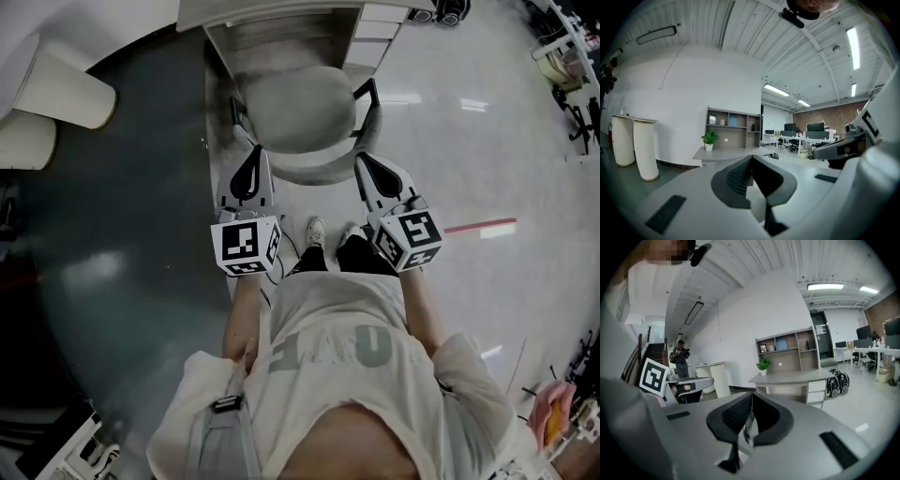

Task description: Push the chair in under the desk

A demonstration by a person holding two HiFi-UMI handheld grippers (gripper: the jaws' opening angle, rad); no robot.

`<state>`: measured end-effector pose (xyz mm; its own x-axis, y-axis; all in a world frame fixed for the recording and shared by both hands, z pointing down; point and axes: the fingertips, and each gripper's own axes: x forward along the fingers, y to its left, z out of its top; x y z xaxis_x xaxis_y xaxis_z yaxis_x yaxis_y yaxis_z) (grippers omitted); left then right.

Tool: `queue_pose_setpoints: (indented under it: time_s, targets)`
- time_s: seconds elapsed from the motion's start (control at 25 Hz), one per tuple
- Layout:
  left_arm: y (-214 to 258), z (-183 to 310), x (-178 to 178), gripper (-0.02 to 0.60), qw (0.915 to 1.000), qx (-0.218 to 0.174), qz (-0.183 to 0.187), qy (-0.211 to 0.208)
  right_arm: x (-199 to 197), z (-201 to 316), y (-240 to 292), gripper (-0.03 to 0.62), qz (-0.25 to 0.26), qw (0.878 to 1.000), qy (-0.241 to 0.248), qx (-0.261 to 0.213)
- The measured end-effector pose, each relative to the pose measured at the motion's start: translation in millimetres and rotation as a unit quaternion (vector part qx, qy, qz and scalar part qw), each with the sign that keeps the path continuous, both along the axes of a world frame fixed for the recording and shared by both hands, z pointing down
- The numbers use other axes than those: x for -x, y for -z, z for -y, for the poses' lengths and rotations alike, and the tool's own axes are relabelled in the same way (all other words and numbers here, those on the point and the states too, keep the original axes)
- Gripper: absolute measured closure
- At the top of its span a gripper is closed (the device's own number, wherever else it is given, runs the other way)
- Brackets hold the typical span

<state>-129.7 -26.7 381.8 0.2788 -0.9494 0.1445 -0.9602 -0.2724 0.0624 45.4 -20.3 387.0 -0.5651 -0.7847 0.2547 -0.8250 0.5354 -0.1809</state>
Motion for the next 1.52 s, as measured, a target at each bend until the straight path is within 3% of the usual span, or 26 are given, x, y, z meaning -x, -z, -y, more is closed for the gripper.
queue_pose_setpoints:
  time_s: [0.28, 0.4, 0.56, 0.6, 0.64, 0.68, 0.72, 0.8, 0.96, 1.08, 1.24, 1.28, 1.36, 1.52]
  targets:
    - [-5, 12, -10, 0.569, 0.9997, 0.003, -0.018, 0.017, 1, 25, -3, 0.579, 0.012, 1.000, 0.027, -0.003]
    - [-8, 18, -7, 0.569, 0.9997, 0.009, -0.004, 0.023, 8, 33, 0, 0.577, 0.025, 0.998, 0.055, -0.004]
    - [-13, 27, -18, 0.560, 0.9996, 0.012, 0.017, -0.020, 11, 44, -10, 0.575, -0.002, 0.997, 0.080, 0.001]
    - [-16, 29, -24, 0.514, 0.9988, 0.018, 0.012, -0.044, 13, 45, -15, 0.545, -0.014, 0.996, 0.092, 0.002]
    - [-19, 29, -31, 0.426, 0.9971, 0.027, 0.006, -0.071, 16, 44, -18, 0.431, -0.021, 0.994, 0.108, 0.003]
    - [-24, 30, -38, 0.380, 0.9943, 0.039, 0.008, -0.099, 20, 43, -21, 0.359, -0.025, 0.992, 0.125, 0.004]
    - [-31, 30, -45, 0.356, 0.9899, 0.051, 0.021, -0.131, 23, 42, -25, 0.343, -0.029, 0.989, 0.142, 0.005]
    - [-48, 26, -61, 0.338, 0.9733, 0.075, 0.077, -0.202, 28, 37, -37, 0.335, -0.054, 0.982, 0.179, 0.012]
    - [-100, 6, -84, 0.330, 0.9185, 0.131, 0.190, -0.321, 33, 20, -76, 0.335, -0.133, 0.955, 0.265, 0.027]
    - [-135, -14, -97, 0.327, 0.8772, 0.162, 0.239, -0.383, 25, 2, -120, 0.335, -0.223, 0.917, 0.329, 0.033]
    - [-183, -39, -113, 0.307, 0.8081, 0.214, 0.306, -0.456, 9, -15, -171, 0.335, -0.302, 0.870, 0.388, 0.048]
    - [-192, -41, -116, 0.307, 0.7946, 0.219, 0.324, -0.465, 6, -16, -180, 0.335, -0.323, 0.858, 0.397, 0.047]
    - [-203, -41, -121, 0.307, 0.7809, 0.219, 0.343, -0.474, 2, -17, -197, 0.335, -0.365, 0.833, 0.413, 0.042]
    - [-217, -36, -131, 0.308, 0.7714, 0.218, 0.364, -0.475, 6, -26, -222, 0.335, -0.420, 0.787, 0.451, 0.034]
